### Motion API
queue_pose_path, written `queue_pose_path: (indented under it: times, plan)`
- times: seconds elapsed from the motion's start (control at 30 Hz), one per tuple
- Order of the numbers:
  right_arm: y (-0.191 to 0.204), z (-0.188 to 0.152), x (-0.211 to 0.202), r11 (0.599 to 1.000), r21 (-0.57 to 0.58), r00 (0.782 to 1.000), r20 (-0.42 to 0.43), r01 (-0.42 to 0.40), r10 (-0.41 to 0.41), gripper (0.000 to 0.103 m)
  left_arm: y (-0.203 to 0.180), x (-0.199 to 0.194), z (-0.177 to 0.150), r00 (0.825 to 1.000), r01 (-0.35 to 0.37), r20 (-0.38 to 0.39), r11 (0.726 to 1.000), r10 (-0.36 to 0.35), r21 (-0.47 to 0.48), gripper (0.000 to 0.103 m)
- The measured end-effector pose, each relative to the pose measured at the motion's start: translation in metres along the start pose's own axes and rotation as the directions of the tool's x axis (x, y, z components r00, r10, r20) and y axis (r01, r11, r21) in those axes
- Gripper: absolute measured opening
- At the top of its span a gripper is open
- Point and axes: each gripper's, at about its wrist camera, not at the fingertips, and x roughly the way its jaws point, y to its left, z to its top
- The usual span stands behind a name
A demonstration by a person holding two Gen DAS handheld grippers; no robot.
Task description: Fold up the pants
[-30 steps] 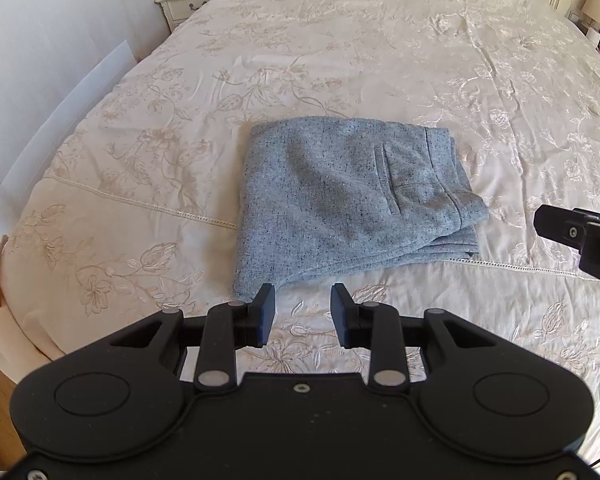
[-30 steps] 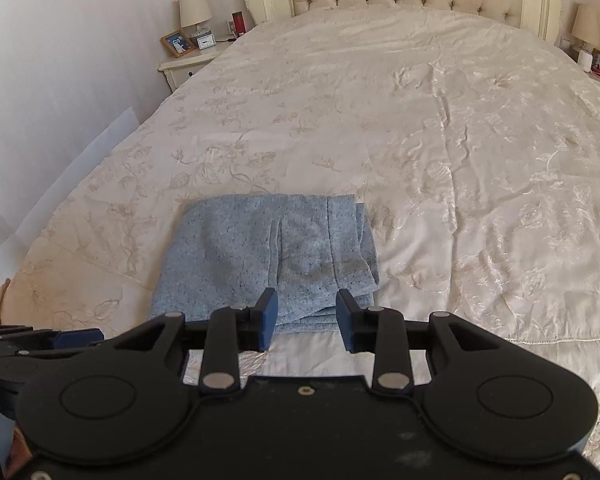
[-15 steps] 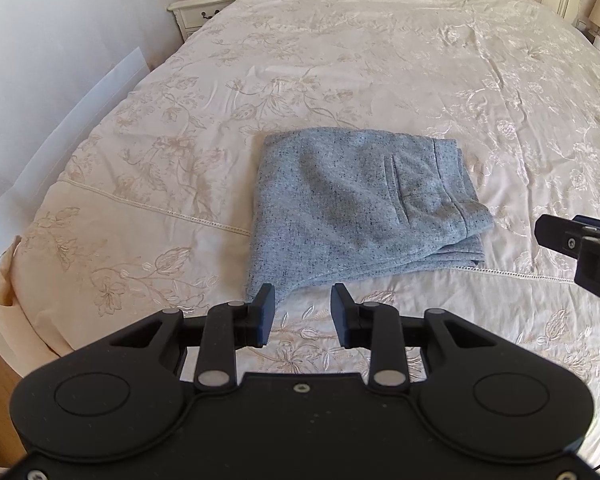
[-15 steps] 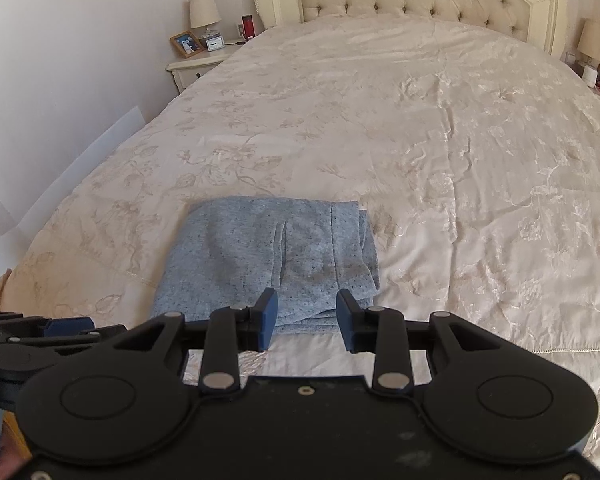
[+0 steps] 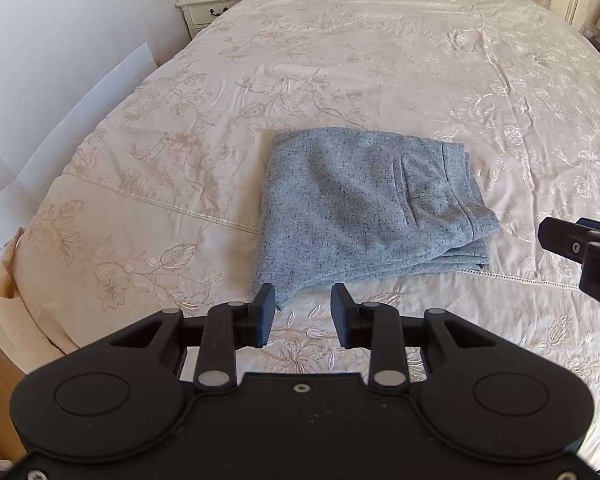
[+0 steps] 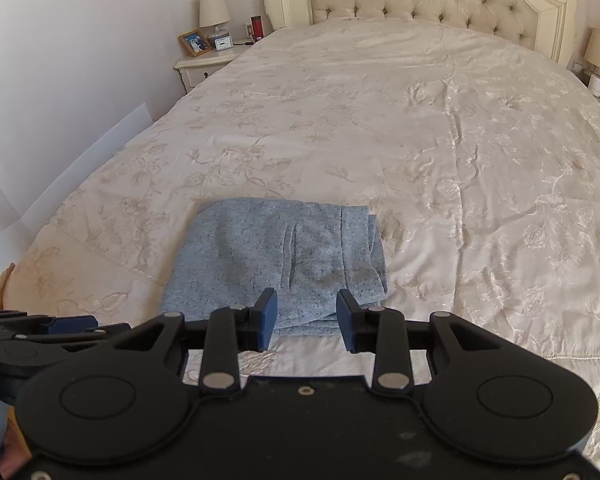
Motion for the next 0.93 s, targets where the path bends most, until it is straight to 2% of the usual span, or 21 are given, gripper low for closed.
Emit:
queue_pose_path:
  times: [0.93]
  plan:
    - [0.0037,0.0057,0.0084,1.0,0.004,1.0,-0.012,0.001,-0.001,0.035,-0.0047,0.0044,0.0042,1.0,-0.021,-0.001,1.0,0.021,0.02,0.042]
